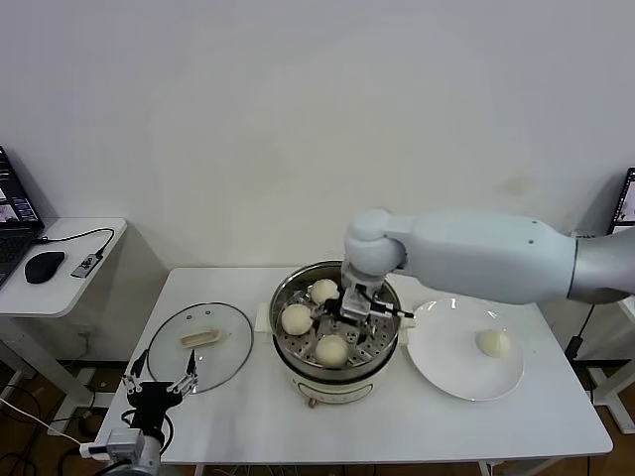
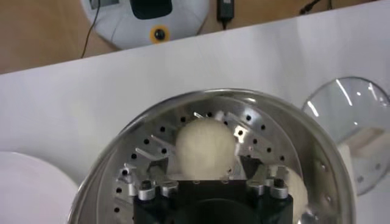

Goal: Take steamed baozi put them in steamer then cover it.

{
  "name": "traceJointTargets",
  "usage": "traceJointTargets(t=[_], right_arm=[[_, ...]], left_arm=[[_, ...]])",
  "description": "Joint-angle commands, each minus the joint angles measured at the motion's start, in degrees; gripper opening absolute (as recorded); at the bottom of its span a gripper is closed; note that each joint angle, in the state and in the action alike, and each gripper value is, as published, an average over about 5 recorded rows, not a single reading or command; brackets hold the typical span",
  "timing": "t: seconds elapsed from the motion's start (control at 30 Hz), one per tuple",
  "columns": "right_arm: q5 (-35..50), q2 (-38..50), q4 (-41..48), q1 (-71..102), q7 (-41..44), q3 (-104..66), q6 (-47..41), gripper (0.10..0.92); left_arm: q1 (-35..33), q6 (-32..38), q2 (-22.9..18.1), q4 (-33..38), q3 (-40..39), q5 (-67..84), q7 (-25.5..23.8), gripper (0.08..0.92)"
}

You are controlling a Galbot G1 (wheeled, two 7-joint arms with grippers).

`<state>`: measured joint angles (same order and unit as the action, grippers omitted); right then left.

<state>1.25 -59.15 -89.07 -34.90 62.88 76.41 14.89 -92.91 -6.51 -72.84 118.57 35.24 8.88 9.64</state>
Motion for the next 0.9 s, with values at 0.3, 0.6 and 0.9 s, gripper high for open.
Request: traceJointTargets(t=[0.3, 0.6, 0.9], right_arm=[[7.28, 23.43, -5.11, -2.87, -0.15, -5.17, -29.05, 0.823], [2.78, 37.26, -4.85, 6.42, -0.32, -9.84, -33.89, 0.823], [-4.99, 38.73, 8.71, 28.69, 2.01, -29.01, -27.23, 0.823]], left_arm=[[0.58, -0.03, 2.07, 0.09, -0.21, 0.46, -0.27, 0.823], [0.98, -0.12, 3.12, 0.45, -1.95, 0.26, -0.39, 0.823], [1.12, -0.09, 2.95, 0.44, -2.84, 0.03, -0.45, 0.823]])
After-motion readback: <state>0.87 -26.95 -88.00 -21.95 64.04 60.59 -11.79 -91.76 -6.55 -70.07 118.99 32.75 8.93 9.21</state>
